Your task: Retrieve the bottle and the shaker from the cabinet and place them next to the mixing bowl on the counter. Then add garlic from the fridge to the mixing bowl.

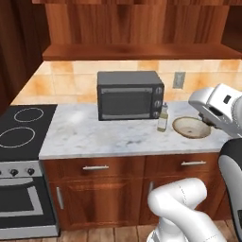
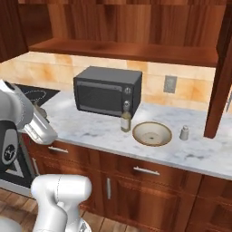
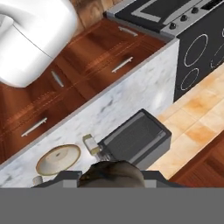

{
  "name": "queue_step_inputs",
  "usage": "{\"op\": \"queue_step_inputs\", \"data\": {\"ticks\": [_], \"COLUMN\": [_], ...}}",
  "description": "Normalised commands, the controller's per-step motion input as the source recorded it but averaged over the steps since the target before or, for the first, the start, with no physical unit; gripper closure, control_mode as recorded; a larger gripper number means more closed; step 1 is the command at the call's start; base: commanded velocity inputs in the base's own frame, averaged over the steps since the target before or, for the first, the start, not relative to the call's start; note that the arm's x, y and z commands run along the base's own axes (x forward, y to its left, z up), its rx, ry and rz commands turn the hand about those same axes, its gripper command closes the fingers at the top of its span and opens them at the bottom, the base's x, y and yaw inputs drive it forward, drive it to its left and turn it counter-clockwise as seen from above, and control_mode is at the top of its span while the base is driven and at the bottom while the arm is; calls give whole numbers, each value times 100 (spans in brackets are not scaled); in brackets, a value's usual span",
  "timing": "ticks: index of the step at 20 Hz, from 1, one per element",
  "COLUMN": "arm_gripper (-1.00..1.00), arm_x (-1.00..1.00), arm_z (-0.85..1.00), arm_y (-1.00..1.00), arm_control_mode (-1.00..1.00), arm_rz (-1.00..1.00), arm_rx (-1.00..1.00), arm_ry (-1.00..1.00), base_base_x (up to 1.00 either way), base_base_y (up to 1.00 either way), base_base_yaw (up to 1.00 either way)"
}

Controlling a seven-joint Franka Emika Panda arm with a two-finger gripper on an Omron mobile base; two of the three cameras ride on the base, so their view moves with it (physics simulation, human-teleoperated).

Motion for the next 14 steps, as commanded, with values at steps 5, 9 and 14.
{"op": "queue_step_inputs", "data": {"ticks": [5,9,14], "arm_gripper": [100,100,100], "arm_x": [0,0,0], "arm_z": [0,0,0], "arm_y": [0,0,0], "arm_control_mode": [100,100,100], "arm_rz": [0,0,0], "arm_rx": [0,0,0], "arm_ry": [0,0,0], "base_base_x": [27,18,34], "base_base_y": [-39,-41,-32], "base_base_yaw": [-23,-26,-27]}}
